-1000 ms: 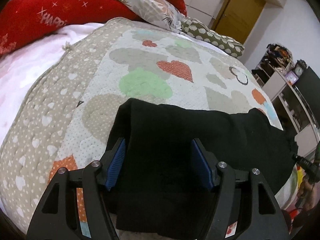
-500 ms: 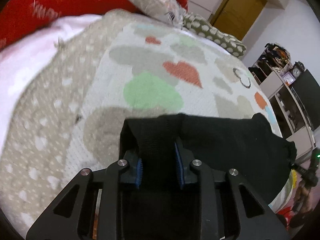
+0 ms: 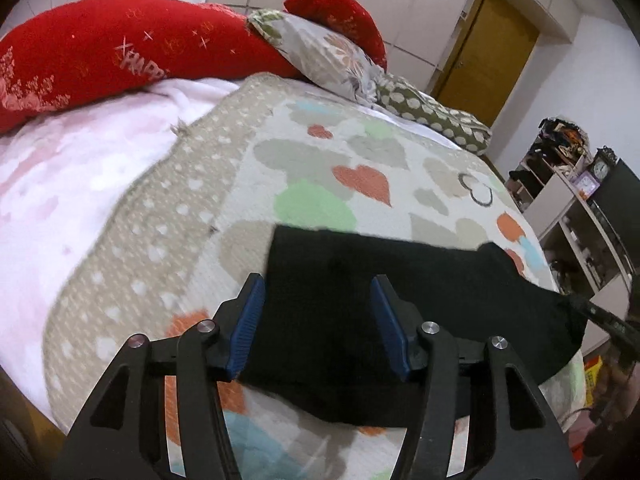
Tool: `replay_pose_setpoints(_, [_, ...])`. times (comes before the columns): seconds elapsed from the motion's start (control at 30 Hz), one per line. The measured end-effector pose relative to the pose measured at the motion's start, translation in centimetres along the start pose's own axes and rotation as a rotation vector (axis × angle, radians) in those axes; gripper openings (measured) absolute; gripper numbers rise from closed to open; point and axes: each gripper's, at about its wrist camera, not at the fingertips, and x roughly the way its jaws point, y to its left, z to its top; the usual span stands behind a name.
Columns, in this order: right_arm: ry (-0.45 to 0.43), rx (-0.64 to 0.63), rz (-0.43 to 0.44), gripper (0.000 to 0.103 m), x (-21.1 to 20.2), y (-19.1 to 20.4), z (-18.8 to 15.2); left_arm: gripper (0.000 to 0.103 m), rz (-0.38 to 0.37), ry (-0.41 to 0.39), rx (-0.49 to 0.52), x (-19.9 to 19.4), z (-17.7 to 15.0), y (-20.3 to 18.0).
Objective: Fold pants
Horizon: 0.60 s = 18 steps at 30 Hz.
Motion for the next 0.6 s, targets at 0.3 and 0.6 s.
replay_pose_setpoints(0.3, [0.168, -0.194, 0.138, 0.042, 11.8, 8.1, 2.9, 0.055, 0.090, 0.052, 0.052, 4.4, -2.3, -1.7])
replay_pose_setpoints(0.6, [0.195, -0.059, 0.079, 0.042, 15.8, 4.8, 3.8, 0.055, 0.121, 0.046, 0.074, 5.2, -2.5, -1.8])
